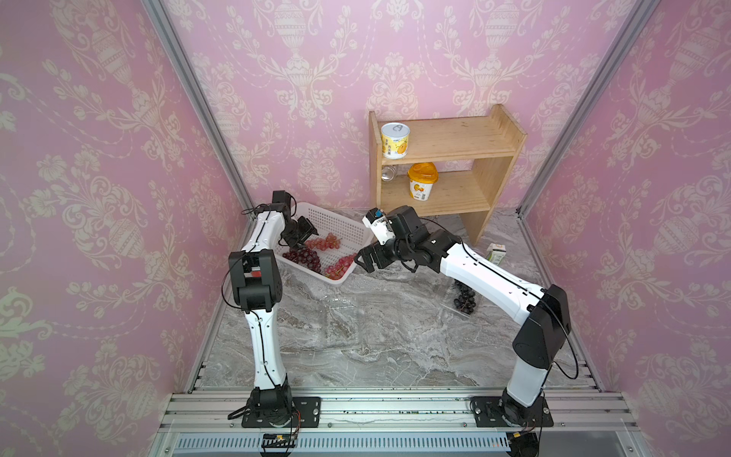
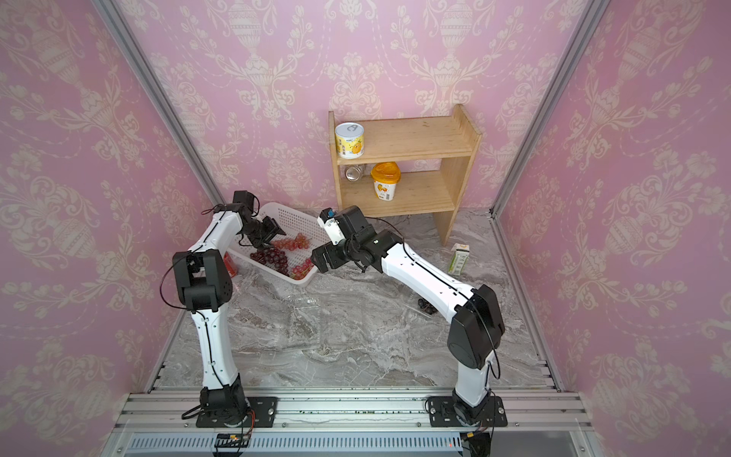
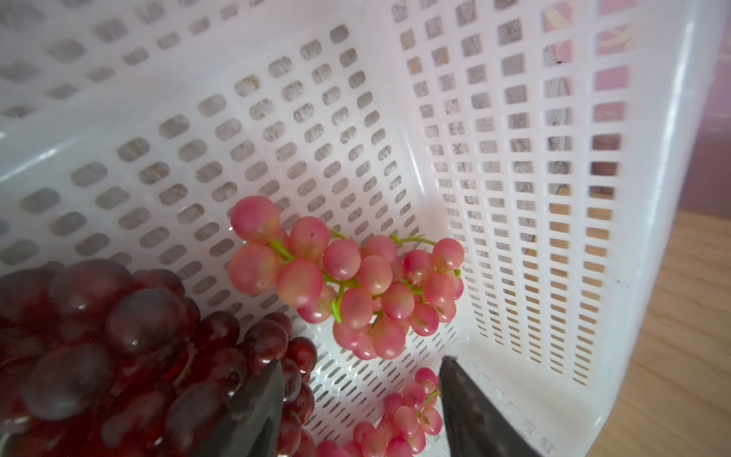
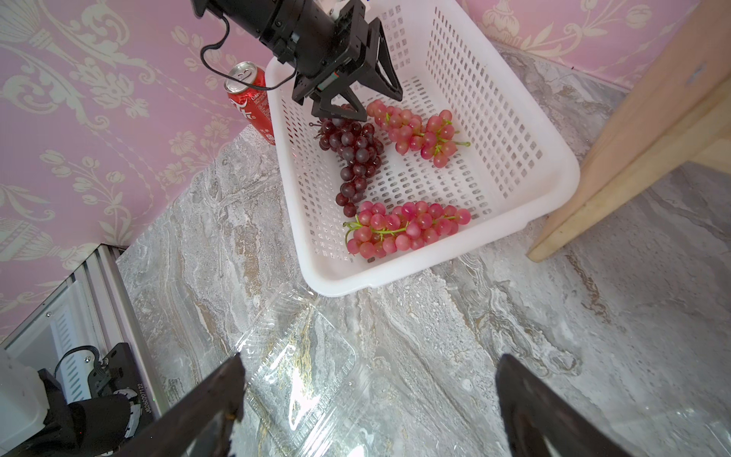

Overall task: Pack grapes into containers
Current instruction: Pick up the grape from the basket.

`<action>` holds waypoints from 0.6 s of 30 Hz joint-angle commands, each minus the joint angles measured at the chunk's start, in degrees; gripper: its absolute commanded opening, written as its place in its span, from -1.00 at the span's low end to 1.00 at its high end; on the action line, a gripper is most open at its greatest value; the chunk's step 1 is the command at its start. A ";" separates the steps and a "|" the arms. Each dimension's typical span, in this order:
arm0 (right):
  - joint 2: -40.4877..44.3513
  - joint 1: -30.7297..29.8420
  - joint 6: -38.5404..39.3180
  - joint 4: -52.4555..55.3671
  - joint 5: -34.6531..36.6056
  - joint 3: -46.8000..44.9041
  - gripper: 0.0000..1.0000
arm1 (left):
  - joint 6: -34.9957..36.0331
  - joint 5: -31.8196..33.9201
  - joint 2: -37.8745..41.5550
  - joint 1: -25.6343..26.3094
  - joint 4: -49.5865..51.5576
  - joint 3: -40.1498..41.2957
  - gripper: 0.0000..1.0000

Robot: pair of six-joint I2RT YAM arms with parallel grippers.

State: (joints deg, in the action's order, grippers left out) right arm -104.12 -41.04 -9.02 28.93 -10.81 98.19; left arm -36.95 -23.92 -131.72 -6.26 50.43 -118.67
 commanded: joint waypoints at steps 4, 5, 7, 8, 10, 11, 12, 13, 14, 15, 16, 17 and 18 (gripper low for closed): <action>-0.65 -0.40 -0.79 -0.59 0.95 0.01 1.00 | 0.63 -0.77 -3.14 -0.51 1.30 -4.31 0.19; -0.65 -0.41 -0.78 -0.66 0.97 0.02 1.00 | 0.59 -0.93 -3.21 -0.51 1.25 -4.41 0.19; -0.56 -0.39 -0.65 -0.80 0.88 -0.10 1.00 | 0.59 -0.76 -3.53 -0.51 1.16 -4.53 0.19; -0.58 -0.37 -0.65 -0.89 0.88 -0.06 1.00 | 0.64 -0.58 -3.64 -0.50 1.24 -4.49 0.19; -0.82 -0.40 -0.58 -0.57 0.83 0.44 1.00 | 0.64 -0.60 -4.06 -0.50 1.20 -4.55 0.18; -0.91 -0.39 -0.58 -0.46 0.75 0.57 1.00 | 0.55 -0.86 -4.24 -0.50 1.16 -4.59 0.17; -1.00 -0.42 -0.49 -0.45 0.80 0.63 1.00 | 0.30 -1.13 -4.48 -0.42 1.00 -4.47 0.15; -1.00 -0.39 -0.53 -0.46 0.76 0.51 1.00 | 0.13 -1.23 -4.59 -0.34 0.78 -4.34 0.13; -1.00 -0.44 -0.52 -0.48 0.75 0.49 1.00 | 0.12 -1.22 -4.68 -0.29 0.68 -4.30 0.12; -1.09 -0.39 -0.49 -0.45 0.70 0.50 1.00 | 0.12 -1.26 -4.77 -0.20 0.61 -4.26 0.10; -1.09 -0.38 -0.61 -0.38 0.54 0.51 1.00 | 0.01 -1.17 -4.86 -0.16 0.59 -4.28 0.08; -1.09 -0.39 -0.57 -0.44 0.44 0.42 1.00 | 0.03 -1.15 -4.93 -0.08 0.55 -4.33 0.03; -1.09 -0.43 -0.65 -0.52 0.37 0.30 1.00 | 0.02 -1.05 -4.95 -0.07 0.51 -4.29 0.02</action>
State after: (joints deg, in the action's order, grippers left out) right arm -104.14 -41.04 -9.02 28.91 -10.57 98.19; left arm -36.95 -24.29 -135.98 -6.26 50.41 -122.02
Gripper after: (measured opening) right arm 0.998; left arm 0.514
